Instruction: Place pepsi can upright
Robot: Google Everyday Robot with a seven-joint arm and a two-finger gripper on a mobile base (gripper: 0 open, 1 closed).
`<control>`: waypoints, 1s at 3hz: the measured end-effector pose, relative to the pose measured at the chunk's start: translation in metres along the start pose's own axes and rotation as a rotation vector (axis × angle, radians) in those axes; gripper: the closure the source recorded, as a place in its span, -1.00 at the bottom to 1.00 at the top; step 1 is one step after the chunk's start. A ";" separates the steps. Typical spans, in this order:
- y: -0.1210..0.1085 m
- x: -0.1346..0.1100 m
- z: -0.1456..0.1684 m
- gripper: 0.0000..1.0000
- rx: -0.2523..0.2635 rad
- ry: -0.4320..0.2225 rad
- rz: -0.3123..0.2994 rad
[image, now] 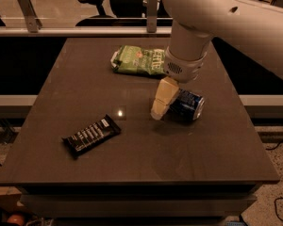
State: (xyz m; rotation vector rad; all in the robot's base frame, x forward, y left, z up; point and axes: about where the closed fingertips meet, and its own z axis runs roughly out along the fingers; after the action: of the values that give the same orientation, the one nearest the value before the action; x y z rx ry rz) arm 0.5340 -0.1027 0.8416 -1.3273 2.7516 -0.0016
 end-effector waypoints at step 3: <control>0.007 0.004 0.001 -0.20 0.000 -0.023 0.006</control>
Offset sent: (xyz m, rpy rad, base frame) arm -0.0153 -0.0036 0.0030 0.0435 -0.0361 0.0004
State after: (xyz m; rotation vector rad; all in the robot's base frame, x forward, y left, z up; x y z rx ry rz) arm 0.5261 -0.1020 0.8396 -1.3112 2.7362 0.0133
